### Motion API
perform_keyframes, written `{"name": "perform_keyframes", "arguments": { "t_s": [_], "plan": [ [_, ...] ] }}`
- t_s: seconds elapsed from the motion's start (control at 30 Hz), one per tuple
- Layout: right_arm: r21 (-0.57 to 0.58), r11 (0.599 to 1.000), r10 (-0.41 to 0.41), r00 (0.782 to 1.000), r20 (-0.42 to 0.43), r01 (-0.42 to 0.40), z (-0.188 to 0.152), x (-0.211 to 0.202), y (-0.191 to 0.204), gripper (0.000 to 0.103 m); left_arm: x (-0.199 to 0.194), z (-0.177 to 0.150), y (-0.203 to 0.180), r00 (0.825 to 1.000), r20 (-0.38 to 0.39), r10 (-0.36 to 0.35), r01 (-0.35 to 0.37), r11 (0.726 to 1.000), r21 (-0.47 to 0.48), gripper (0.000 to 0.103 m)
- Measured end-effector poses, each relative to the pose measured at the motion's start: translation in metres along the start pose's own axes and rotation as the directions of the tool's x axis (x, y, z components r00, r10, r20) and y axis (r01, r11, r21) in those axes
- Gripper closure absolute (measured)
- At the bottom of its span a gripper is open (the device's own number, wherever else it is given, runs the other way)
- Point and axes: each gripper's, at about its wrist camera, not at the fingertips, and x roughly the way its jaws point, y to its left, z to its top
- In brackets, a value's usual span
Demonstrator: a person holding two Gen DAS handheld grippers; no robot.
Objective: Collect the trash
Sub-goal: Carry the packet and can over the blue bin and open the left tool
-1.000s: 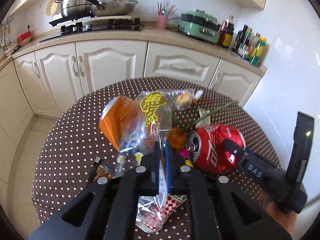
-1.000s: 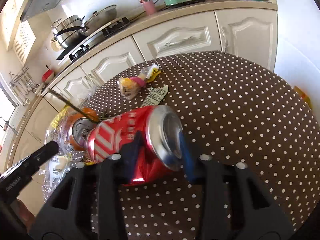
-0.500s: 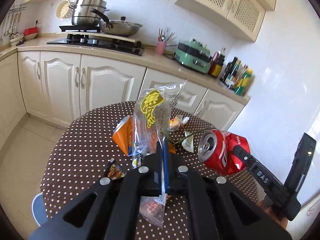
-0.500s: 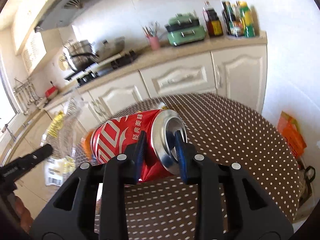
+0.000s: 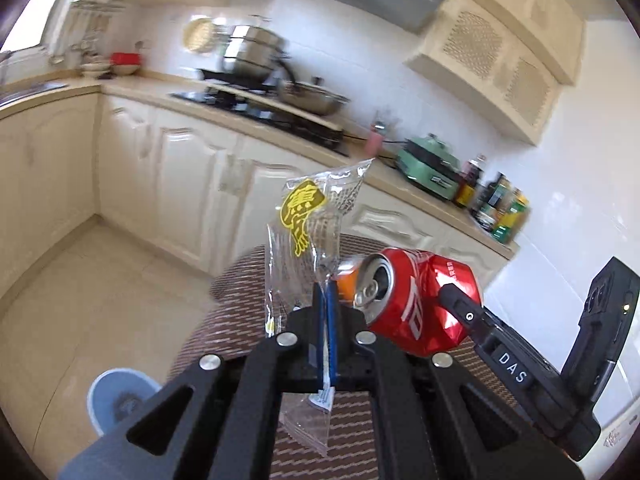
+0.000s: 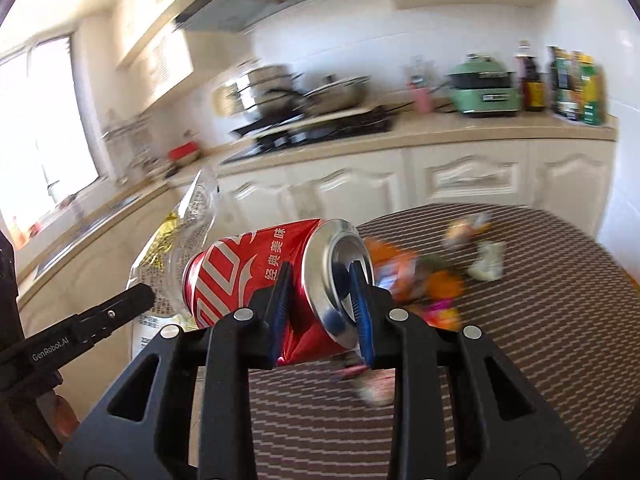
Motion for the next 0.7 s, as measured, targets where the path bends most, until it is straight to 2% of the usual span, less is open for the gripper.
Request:
{"name": "perform_keyframes", "arguments": {
  "t_s": [0.13,0.2,0.3,0.43,0.6,0.7],
  "plan": [
    [-0.052,0.995,0.078,0.994,-0.077,-0.082,-0.026,0.035,0.061,0.074,-0.022,-0.009,0.069,0.995,-0.012,0.102,-0.103,0.991,-0.083,0.102],
    [-0.061,0.994,0.09,0.992,-0.093,-0.096,-0.032,0.041,0.073,0.074,-0.031,-0.014,0.099,0.99,-0.011,0.142,-0.142,0.982,-0.121,0.102],
    [-0.098,0.984,0.131,0.979,-0.156,-0.147,-0.056,0.069,0.116,0.074,-0.042,-0.026,0.157,0.973,-0.039,0.229,-0.232,0.953,-0.196,0.102],
    [-0.141,0.97,0.16,0.956,-0.245,-0.199,-0.088,0.107,0.164,0.074,-0.04,-0.042,0.218,0.948,-0.097,0.302,-0.317,0.91,-0.266,0.102],
    [-0.197,0.954,0.149,0.926,-0.348,-0.227,-0.129,0.157,0.204,0.074,-0.012,-0.066,0.271,0.92,-0.212,0.329,-0.383,0.868,-0.316,0.102],
    [-0.221,0.95,0.118,0.911,-0.395,-0.219,-0.151,0.184,0.21,0.074,0.012,-0.081,0.298,0.903,-0.282,0.324,-0.409,0.849,-0.335,0.102]
  ]
}}
